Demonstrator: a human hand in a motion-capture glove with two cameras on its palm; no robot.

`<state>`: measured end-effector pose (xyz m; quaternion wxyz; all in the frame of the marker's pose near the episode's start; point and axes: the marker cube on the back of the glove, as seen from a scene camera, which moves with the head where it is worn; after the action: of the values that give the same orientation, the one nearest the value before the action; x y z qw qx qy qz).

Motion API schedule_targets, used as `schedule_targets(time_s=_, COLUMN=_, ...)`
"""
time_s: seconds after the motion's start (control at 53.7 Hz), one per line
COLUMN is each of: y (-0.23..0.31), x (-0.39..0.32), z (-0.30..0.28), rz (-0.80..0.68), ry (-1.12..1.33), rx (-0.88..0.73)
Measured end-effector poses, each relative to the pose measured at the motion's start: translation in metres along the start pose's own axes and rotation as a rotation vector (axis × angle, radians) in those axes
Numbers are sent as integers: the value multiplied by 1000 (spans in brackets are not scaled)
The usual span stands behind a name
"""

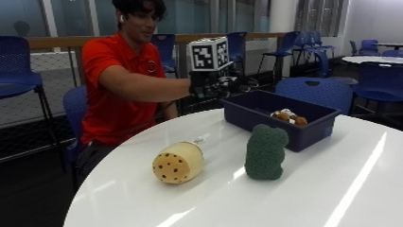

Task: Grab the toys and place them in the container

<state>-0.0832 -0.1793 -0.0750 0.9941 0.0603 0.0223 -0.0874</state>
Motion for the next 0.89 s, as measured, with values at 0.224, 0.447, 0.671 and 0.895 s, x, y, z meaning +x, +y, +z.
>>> schedule_targets(time_s=0.224, y=32, x=117, z=6, rz=223, ry=54, rx=-37)
schedule_targets(time_s=0.447, y=49, x=183, z=34, rz=371, ry=70, rx=-133)
schedule_targets(time_s=0.671, y=46, x=211, z=57, rz=428, ry=76, rx=-214)
schedule_targets(time_s=0.895, y=42, x=234, z=80, rz=480, ry=80, rx=-299)
